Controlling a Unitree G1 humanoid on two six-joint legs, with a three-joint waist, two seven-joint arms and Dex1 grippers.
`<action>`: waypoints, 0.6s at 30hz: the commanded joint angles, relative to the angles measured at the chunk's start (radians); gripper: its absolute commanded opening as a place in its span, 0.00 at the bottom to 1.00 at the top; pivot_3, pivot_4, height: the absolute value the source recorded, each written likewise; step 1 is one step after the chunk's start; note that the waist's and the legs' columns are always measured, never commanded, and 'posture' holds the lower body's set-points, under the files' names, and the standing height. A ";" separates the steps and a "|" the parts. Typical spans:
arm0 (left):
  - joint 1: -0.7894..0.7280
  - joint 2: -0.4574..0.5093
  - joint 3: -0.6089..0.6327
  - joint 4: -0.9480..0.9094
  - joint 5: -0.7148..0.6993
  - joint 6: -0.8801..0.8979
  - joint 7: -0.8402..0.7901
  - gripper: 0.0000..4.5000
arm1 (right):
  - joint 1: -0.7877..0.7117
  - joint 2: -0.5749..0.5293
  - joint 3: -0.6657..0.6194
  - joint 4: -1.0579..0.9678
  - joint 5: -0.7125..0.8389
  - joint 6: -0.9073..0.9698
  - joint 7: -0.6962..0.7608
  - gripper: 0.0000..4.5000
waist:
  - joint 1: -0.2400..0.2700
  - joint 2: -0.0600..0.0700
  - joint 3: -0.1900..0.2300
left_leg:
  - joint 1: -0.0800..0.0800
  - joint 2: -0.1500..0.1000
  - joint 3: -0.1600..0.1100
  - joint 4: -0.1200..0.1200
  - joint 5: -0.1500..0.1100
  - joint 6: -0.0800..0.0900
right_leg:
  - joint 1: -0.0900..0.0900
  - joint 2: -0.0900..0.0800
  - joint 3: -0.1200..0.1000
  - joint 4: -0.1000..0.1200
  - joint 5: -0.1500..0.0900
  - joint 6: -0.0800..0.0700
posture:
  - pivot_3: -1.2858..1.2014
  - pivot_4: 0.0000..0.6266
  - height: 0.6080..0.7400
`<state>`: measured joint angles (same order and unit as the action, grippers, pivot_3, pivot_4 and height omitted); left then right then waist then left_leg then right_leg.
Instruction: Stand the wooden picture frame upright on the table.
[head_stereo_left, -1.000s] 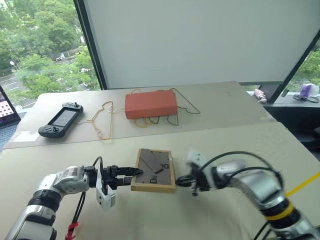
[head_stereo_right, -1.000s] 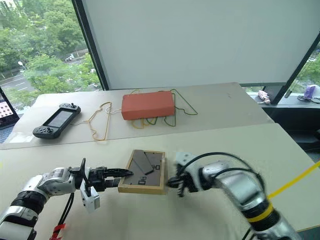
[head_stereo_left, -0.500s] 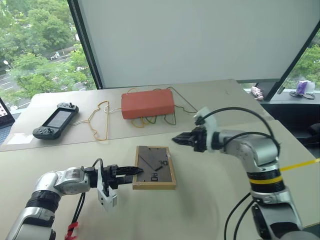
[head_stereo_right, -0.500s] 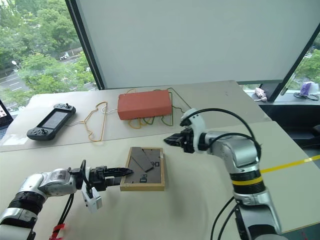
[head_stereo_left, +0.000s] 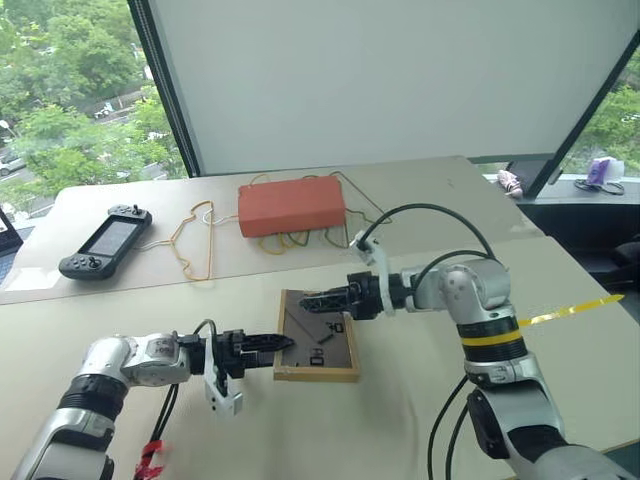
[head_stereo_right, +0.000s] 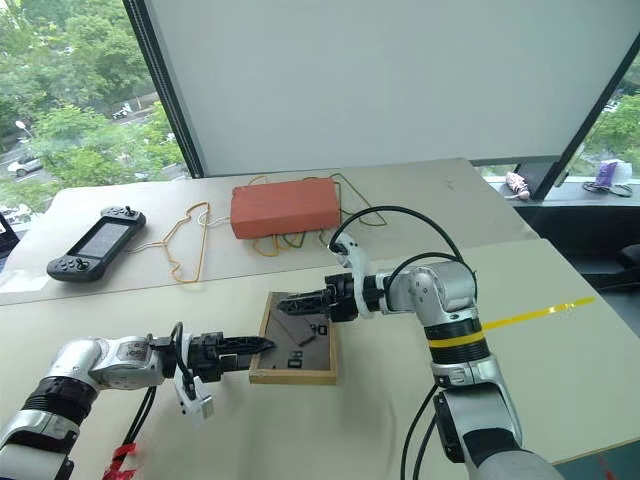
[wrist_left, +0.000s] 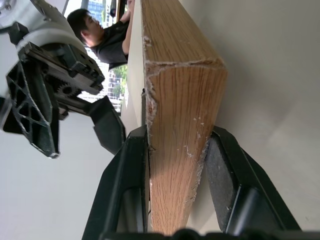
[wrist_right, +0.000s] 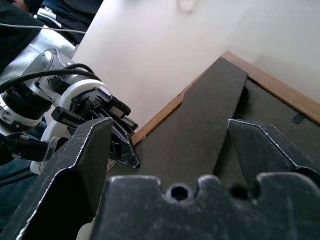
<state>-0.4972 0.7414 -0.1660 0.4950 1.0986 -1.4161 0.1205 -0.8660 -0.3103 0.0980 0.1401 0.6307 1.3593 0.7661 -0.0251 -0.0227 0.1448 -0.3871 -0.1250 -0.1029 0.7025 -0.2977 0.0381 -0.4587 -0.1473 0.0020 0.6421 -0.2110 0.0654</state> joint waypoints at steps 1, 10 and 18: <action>-0.027 0.023 -0.011 -0.041 0.030 0.036 0.100 0.26 | -0.019 -0.007 0.040 0.026 0.002 -0.033 0.052 0.95 | -0.003 0.000 0.000 | 0.000 0.000 0.000 0.000 0.000 0.000 | 0.000 0.000 0.000 0.000 0.000 0.000 | 0.52 0.24 1.00; -0.049 0.061 -0.092 -0.047 0.075 0.097 0.216 0.26 | -0.029 0.035 0.065 0.015 0.030 -0.010 0.078 0.95 | -0.012 0.000 0.000 | 0.000 0.000 0.000 0.001 0.000 0.000 | 0.000 0.000 0.000 0.002 0.000 0.000 | 0.52 0.24 1.00; -0.057 0.086 -0.144 -0.038 0.064 0.131 0.252 0.26 | -0.055 0.010 -0.026 -0.065 0.111 0.014 0.111 0.95 | -0.014 0.000 0.000 | -0.001 0.000 0.000 0.002 0.000 0.000 | -0.001 0.000 0.000 0.002 0.000 0.000 | 0.52 0.24 1.00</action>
<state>-0.5394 0.8206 -0.3002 0.4777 1.1870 -1.3026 0.3519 -0.8909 -0.3047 0.1010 0.1386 0.6860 1.3625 0.8447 -0.0389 -0.0226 0.1448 -0.3876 -0.1252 -0.1031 0.7040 -0.2977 0.0381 -0.4592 -0.1475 0.0020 0.6443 -0.2110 0.0654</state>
